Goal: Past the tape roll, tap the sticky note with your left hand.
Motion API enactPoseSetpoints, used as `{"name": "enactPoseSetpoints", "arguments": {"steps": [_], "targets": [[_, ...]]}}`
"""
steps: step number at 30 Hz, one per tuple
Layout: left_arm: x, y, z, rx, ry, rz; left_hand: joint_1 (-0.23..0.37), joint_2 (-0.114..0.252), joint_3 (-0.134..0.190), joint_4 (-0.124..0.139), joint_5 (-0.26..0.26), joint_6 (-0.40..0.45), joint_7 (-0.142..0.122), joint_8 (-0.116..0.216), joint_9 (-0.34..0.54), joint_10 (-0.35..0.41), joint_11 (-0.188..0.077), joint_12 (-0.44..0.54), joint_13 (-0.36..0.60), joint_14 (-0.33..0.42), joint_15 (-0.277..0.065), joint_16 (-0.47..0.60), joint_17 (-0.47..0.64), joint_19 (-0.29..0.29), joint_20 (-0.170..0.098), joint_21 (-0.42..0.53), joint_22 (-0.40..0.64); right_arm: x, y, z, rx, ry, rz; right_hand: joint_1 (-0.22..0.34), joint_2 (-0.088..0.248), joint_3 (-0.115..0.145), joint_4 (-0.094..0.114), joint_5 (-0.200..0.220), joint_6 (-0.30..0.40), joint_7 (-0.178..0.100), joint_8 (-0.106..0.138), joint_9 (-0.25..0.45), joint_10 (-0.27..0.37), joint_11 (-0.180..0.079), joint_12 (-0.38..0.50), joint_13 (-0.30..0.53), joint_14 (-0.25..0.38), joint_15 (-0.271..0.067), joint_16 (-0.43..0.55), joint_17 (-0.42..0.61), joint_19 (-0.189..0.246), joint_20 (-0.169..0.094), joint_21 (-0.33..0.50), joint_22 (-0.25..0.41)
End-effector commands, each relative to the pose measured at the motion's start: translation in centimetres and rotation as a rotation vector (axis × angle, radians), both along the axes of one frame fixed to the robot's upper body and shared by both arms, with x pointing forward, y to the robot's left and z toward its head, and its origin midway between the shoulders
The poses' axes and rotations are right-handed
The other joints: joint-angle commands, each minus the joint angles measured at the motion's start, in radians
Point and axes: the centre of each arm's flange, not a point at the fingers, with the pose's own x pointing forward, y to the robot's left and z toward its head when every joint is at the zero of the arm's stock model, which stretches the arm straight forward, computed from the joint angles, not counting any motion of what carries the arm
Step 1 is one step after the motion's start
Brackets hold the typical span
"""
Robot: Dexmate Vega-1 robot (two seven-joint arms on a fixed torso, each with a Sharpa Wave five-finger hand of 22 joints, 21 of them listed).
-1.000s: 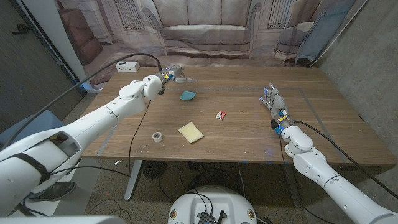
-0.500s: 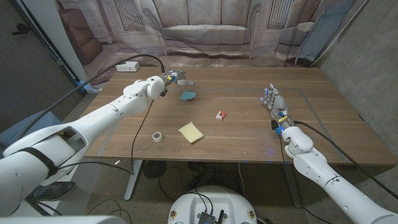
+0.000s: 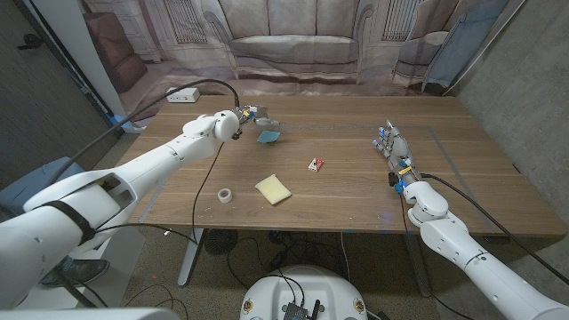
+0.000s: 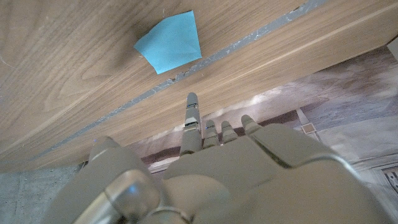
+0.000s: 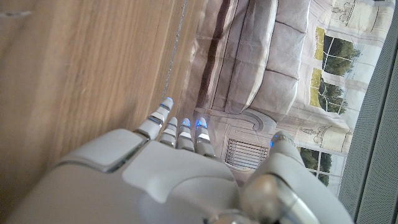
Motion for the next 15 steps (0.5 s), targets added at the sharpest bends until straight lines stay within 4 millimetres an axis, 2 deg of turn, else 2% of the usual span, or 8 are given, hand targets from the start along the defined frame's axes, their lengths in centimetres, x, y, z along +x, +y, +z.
{"name": "enactPoseSetpoints", "arguments": {"steps": [1, 5, 15], "targets": [[1.09, -0.31, -0.49, 0.011, 0.034, 0.001, -0.006, 0.005, -0.002, 0.005, 0.006, -0.003, 0.001, 0.001, 0.002, -0.007, 0.002, 0.006, 0.003, -0.007, 0.000, 0.007, 0.004, -0.031, 0.000, 0.007, 0.005, 0.16, -0.16, 0.12, -0.003, 0.003, -0.002, -0.004, 0.007, -0.001, -0.005, 0.004, 0.013, 0.000, -0.003, 0.005, 0.008, 0.005, -0.002, 0.001, 0.003, 0.006, 0.005, 0.005, 0.000, 0.008, 0.005, 0.003], [1.28, -0.33, -0.49, 0.016, 0.031, 0.003, -0.006, 0.006, -0.002, 0.006, 0.006, 0.029, -0.009, 0.015, 0.002, 0.000, -0.005, 0.011, 0.003, -0.001, -0.015, 0.011, 0.003, -0.028, 0.004, 0.010, 0.005, 0.23, -0.15, 0.27, -0.005, 0.005, 0.001, -0.004, 0.007, -0.001, -0.006, 0.004, 0.013, -0.001, -0.003, 0.005, 0.008, 0.005, -0.002, 0.001, 0.003, 0.006, 0.005, 0.005, 0.000, 0.009, 0.005, 0.003], [2.06, -0.32, -0.89, 0.021, 0.036, 0.005, -0.006, 0.007, -0.002, 0.006, 0.007, 0.030, -0.010, 0.014, 0.002, 0.002, -0.013, 0.013, 0.003, 0.002, -0.027, 0.012, 0.003, -0.025, 0.004, 0.012, 0.005, 0.28, -0.10, 0.43, -0.002, 0.001, 0.001, -0.004, 0.008, -0.002, -0.007, 0.004, 0.013, -0.001, -0.003, 0.005, 0.008, 0.003, -0.003, 0.001, 0.003, 0.006, 0.005, 0.005, 0.000, 0.010, 0.005, 0.003]]}}
